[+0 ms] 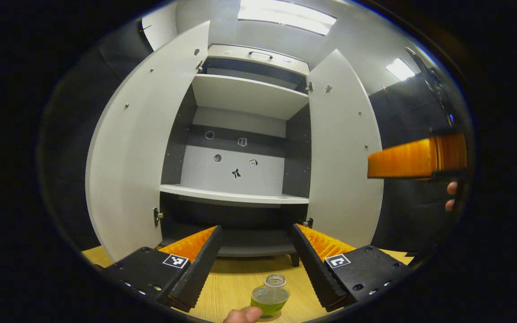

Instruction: Grasp the bottle in the cabinet with the left hand and place it on the coaster, then close the right door with the right hand and the left door with the left hand.

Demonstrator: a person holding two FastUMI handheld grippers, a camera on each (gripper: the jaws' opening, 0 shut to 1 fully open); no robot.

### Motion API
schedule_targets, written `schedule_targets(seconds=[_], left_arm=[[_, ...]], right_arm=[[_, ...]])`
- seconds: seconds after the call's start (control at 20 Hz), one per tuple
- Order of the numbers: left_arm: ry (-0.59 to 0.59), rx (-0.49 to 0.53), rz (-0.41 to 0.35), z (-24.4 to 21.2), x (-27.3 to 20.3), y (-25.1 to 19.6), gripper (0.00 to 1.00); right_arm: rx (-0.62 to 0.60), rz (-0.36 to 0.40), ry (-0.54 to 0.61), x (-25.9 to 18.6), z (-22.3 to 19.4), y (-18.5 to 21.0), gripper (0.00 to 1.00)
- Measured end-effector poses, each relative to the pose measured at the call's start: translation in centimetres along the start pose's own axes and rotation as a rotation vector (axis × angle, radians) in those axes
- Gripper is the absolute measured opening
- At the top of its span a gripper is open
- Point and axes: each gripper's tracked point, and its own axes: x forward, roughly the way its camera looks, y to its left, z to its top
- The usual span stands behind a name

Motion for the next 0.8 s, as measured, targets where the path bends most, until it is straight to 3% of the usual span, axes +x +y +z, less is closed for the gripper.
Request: schedule_targets(seconds=[0.3,0.35,0.4,0.5,0.55,0.65,0.8], left_arm=[[0.018,0.026,0.041,2.5,-1.4,2.0,0.94],[0.011,0.040,0.050,2.9,-1.6,2.2,0.99],[0.004,0.052,0.055,3.2,-1.9,2.4,0.95],[-0.003,0.055,0.066,3.5,-2.5,2.7,0.95],[-0.004,0.055,0.065,3.4,-2.6,2.5,0.99],[0.005,0.075,0.078,2.9,-3.1,2.4,0.95],[0.023,0.083,0.066,2.1,-3.4,1.7,0.94]], right_arm=[[0.063,-0.040,-0.032,-0.8,-0.3,-1.7,0.83],[0.068,-0.060,-0.052,-1.1,0.7,-3.0,0.83],[0.061,-0.086,-0.076,-1.4,2.4,-4.7,0.83],[0.027,-0.171,-0.139,-2.2,6.4,-9.2,0.83],[0.008,-0.219,-0.176,-2.5,8.6,-11.4,0.83],[-0.028,-0.306,-0.242,-2.9,12.4,-14.9,0.82],[-0.059,-0.349,-0.261,-1.7,15.4,-17.8,0.82]])
